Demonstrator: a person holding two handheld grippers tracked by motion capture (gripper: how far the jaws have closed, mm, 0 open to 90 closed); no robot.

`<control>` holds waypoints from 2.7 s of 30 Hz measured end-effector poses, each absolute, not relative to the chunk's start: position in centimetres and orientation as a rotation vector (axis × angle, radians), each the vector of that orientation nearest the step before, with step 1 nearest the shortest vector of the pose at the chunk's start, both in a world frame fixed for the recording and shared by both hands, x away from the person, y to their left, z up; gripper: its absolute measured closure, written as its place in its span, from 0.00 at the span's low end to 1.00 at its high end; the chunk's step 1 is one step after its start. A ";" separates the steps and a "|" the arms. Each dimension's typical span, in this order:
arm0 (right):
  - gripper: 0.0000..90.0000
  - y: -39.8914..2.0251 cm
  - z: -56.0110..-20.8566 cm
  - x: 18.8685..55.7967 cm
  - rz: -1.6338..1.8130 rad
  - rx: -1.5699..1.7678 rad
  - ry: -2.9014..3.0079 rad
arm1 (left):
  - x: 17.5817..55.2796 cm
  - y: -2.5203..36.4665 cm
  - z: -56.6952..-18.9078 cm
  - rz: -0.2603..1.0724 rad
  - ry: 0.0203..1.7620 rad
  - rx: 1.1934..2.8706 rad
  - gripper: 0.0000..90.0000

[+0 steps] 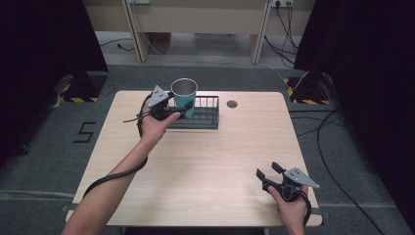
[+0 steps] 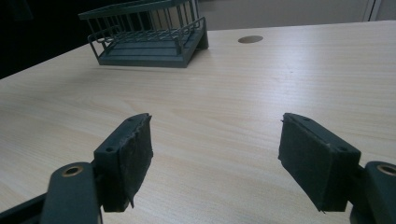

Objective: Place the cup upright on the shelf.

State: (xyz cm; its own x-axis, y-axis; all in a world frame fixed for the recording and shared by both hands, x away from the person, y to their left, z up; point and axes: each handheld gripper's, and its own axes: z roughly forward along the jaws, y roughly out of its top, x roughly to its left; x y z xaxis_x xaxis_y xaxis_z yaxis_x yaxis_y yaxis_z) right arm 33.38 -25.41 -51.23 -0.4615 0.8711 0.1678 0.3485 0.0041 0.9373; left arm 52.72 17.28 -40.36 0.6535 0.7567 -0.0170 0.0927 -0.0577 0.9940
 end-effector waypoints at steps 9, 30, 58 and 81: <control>0.29 -25.4 -51.2 33.4 1.467 1.251 1.818 | 53.5 17.2 -40.2 0.646 0.749 1.548 0.19; 0.29 -25.4 -51.2 33.3 1.471 1.254 1.821 | 55.3 16.6 -40.8 0.662 0.798 1.557 0.19; 0.30 -25.4 -51.2 33.2 1.468 1.244 1.827 | 57.2 16.1 -42.6 0.676 0.870 1.585 0.19; 0.30 -25.4 -51.2 33.2 1.468 1.239 1.828 | 57.9 15.8 -43.6 0.665 0.903 1.627 0.19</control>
